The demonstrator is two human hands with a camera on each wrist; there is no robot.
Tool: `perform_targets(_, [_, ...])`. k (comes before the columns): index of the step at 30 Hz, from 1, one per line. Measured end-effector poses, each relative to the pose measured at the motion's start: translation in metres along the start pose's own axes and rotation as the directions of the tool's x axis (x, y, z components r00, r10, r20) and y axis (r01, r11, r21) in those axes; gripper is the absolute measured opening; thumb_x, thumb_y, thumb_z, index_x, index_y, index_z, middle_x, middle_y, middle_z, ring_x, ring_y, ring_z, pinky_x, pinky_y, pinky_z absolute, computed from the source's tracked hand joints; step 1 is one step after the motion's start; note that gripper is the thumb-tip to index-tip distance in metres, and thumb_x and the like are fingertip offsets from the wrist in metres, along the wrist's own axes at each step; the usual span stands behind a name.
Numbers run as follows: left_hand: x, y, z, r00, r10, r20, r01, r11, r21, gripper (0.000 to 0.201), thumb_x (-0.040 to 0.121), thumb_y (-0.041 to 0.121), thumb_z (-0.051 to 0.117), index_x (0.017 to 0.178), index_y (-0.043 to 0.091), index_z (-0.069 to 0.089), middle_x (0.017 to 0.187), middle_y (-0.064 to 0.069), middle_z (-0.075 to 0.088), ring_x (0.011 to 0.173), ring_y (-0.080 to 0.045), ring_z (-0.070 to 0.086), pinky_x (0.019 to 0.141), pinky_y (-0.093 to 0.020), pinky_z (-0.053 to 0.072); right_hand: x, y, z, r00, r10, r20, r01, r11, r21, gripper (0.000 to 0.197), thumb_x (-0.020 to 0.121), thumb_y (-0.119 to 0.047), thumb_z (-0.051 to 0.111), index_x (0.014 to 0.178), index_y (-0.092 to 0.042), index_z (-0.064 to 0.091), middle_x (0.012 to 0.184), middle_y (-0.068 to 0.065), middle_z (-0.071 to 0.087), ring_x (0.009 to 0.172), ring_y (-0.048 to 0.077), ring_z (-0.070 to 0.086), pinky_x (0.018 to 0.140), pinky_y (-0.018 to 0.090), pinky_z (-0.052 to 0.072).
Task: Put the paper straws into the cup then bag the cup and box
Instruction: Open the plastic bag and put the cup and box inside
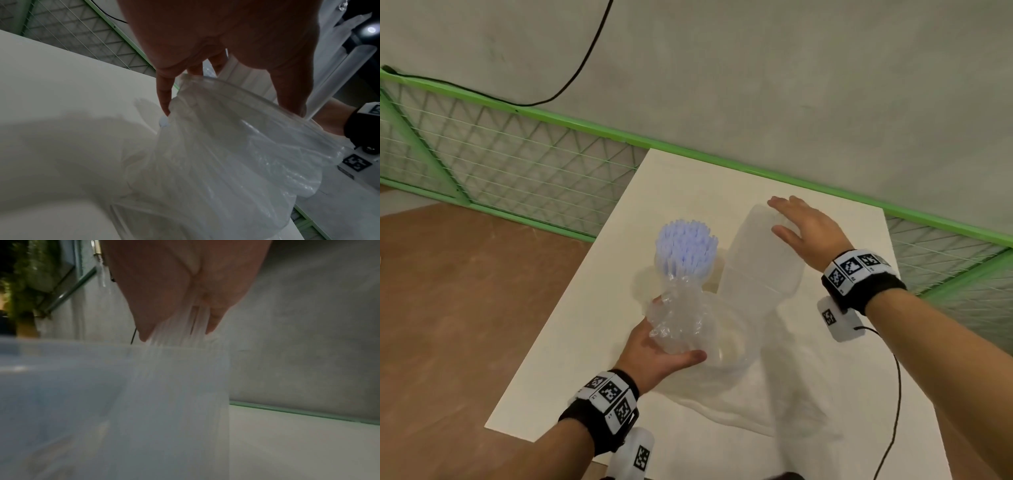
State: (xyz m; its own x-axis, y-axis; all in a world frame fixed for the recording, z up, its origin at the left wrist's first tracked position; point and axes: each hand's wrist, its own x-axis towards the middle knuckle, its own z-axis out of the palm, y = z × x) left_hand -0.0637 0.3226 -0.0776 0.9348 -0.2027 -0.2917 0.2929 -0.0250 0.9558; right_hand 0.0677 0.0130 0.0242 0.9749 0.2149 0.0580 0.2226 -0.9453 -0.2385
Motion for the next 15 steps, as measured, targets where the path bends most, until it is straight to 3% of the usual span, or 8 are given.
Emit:
perform_targets(2, [0.0, -0.001, 0.0, 1.0, 0.001, -0.005, -0.001, 1.0, 0.009, 0.095, 0.052, 0.019, 0.099, 0.134, 0.028, 0.052, 0.121, 0.001, 0.07, 0.114, -0.012, 0.066, 0.106, -0.043, 0.048, 0.002, -0.003, 0.009, 0.996, -0.073, 0.058, 0.079, 0.991, -0.11, 0.055, 0.101, -0.038, 0.044, 0.152, -0.023, 0.029, 0.158, -0.005, 0.031, 0.148, 0.022, 0.021, 0.116, 0.038, 0.022])
perform_targets(4, [0.0, 0.0, 0.0, 1.0, 0.003, -0.004, -0.003, 1.0, 0.011, 0.094, 0.053, 0.017, 0.098, 0.134, 0.027, 0.053, 0.12, 0.001, 0.07, 0.113, -0.013, 0.066, 0.105, -0.042, 0.049, -0.002, -0.003, 0.018, 0.985, -0.099, 0.144, 0.129, 0.967, -0.22, 0.064, 0.099, -0.053, 0.031, 0.155, -0.024, 0.017, 0.161, -0.006, 0.02, 0.15, 0.021, 0.014, 0.118, 0.04, 0.018])
perform_targets(7, [0.0, 0.0, 0.001, 1.0, 0.003, -0.006, -0.003, 1.0, 0.014, 0.094, 0.053, 0.017, 0.098, 0.134, 0.027, 0.052, 0.121, 0.001, 0.07, 0.114, -0.013, 0.066, 0.106, -0.043, 0.048, -0.005, -0.004, 0.019, 0.974, -0.112, 0.197, 0.157, 0.961, -0.229, 0.078, 0.089, -0.069, 0.012, 0.156, -0.03, 0.005, 0.163, -0.013, 0.007, 0.151, 0.019, 0.002, 0.119, 0.044, 0.015])
perform_targets(9, [-0.001, 0.0, 0.001, 1.0, 0.0, -0.01, 0.0, 1.0, 0.012, 0.095, 0.053, 0.018, 0.099, 0.135, 0.027, 0.052, 0.121, 0.002, 0.07, 0.114, -0.013, 0.066, 0.106, -0.042, 0.048, -0.005, -0.007, 0.01, 0.979, -0.119, 0.164, 0.15, 0.97, -0.19, 0.082, 0.085, -0.076, 0.022, 0.154, -0.037, 0.004, 0.162, -0.017, 0.002, 0.151, 0.02, -0.005, 0.117, 0.049, 0.012])
perform_targets(11, [0.0, 0.0, 0.0, 1.0, 0.008, -0.007, -0.008, 1.0, 0.021, 0.095, 0.052, 0.019, 0.099, 0.135, 0.027, 0.052, 0.121, 0.002, 0.07, 0.114, -0.013, 0.066, 0.106, -0.041, 0.048, -0.006, -0.007, -0.001, 0.986, -0.09, 0.143, 0.111, 0.983, -0.147, 0.095, 0.074, -0.082, 0.044, 0.151, -0.046, 0.003, 0.162, -0.02, -0.005, 0.15, 0.021, -0.01, 0.115, 0.054, 0.01])
perform_targets(15, [0.0, 0.001, -0.002, 1.0, 0.007, -0.009, -0.007, 1.0, 0.018, 0.092, 0.055, 0.012, 0.097, 0.136, 0.019, 0.052, 0.12, 0.001, 0.071, 0.113, -0.012, 0.066, 0.105, -0.036, 0.049, -0.013, 0.001, -0.015, 0.948, 0.012, 0.318, 0.0, 0.999, -0.039, 0.12, 0.057, -0.063, 0.08, 0.146, -0.056, 0.0, 0.158, -0.025, -0.014, 0.15, 0.021, -0.009, 0.114, 0.059, 0.011])
